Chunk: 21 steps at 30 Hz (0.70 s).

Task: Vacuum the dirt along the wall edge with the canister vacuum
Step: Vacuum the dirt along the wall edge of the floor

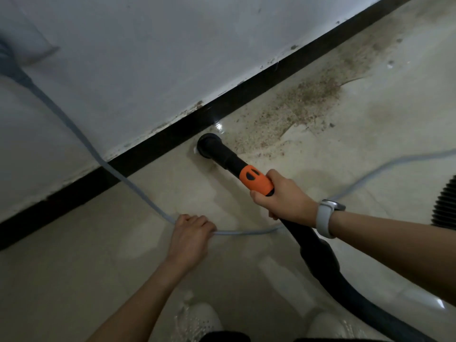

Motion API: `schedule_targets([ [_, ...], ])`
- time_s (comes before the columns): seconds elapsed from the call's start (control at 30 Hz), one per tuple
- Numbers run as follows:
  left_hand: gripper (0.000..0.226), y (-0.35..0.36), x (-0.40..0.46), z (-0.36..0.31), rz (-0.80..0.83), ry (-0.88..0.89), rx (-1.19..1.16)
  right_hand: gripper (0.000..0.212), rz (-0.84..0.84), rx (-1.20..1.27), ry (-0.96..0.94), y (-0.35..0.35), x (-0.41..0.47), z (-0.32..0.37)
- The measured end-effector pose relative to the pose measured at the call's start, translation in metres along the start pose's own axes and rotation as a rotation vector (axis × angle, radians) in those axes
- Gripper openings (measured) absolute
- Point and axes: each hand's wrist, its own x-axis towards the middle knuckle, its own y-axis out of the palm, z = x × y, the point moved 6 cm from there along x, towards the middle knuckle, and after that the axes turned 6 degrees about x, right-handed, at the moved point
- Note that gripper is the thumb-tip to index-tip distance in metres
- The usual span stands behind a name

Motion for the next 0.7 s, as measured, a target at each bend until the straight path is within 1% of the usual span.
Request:
schedule_targets([
  [0.07,0.013,0.007,-0.015,0.021,0.069,-0.052,-0.019,0.026,0.036,0.025,0.013,0.013,-0.006,-0.003],
  [0.1,0.017,0.011,-0.020,0.030,0.097,-0.085,-0.026,0.025,0.050,-0.001,0.014,0.019,-0.009,-0.005],
  [0.17,0.015,0.015,-0.024,0.045,0.131,-0.167,-0.077,0.028,0.066,-0.103,-0.005,0.030,-0.015,-0.006],
  [0.23,0.015,0.018,-0.020,0.053,0.116,-0.221,-0.099,0.033,0.068,-0.197,-0.044,0.040,-0.019,-0.005],
  [0.27,0.023,0.021,-0.016,0.055,0.122,-0.247,-0.088,0.034,0.069,-0.231,-0.066,0.045,-0.020,-0.004],
  [0.33,0.049,0.027,-0.010,0.057,0.154,-0.318,-0.069,0.035,0.081,-0.301,-0.109,0.053,-0.021,-0.005],
  [0.4,0.071,0.035,-0.005,0.058,0.218,-0.395,-0.037,0.034,0.089,-0.374,-0.147,0.056,-0.021,-0.006],
  [0.43,0.078,0.039,-0.003,0.057,0.252,-0.419,-0.016,0.035,0.078,-0.402,-0.159,0.054,-0.021,-0.007],
  [0.5,0.085,0.042,-0.001,0.057,0.298,-0.452,-0.007,0.036,0.015,-0.447,-0.163,0.042,-0.018,-0.011],
  [0.6,0.087,0.043,0.000,0.058,0.324,-0.469,-0.024,0.035,-0.113,-0.472,-0.138,0.018,-0.011,-0.020],
  [0.7,0.087,0.042,0.001,0.056,0.340,-0.476,-0.018,0.035,-0.194,-0.443,-0.117,0.002,-0.004,-0.028],
])
